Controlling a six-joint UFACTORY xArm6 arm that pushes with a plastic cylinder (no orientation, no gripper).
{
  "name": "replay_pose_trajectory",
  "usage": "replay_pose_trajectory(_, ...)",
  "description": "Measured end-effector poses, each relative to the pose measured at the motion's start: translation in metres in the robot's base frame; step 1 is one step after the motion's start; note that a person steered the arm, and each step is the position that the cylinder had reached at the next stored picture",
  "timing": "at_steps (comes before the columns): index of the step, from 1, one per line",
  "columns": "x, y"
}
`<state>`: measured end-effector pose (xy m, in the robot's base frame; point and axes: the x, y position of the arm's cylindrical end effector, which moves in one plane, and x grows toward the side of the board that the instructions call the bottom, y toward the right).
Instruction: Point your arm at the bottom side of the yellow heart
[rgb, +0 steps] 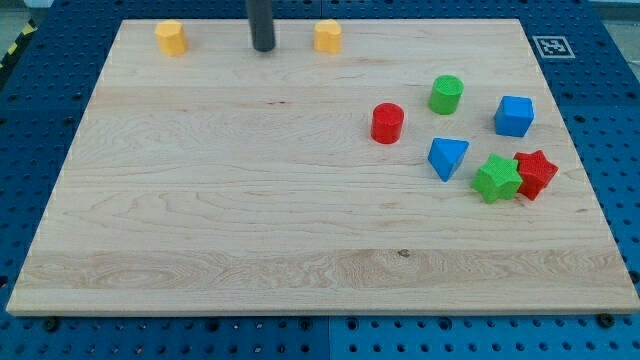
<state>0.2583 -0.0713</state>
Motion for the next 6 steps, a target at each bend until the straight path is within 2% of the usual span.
replay_pose_trajectory(2,0.069,0.011)
replay_pose_trajectory(4,0.076,0.012)
replay_pose_trajectory(6,0.076,0.078)
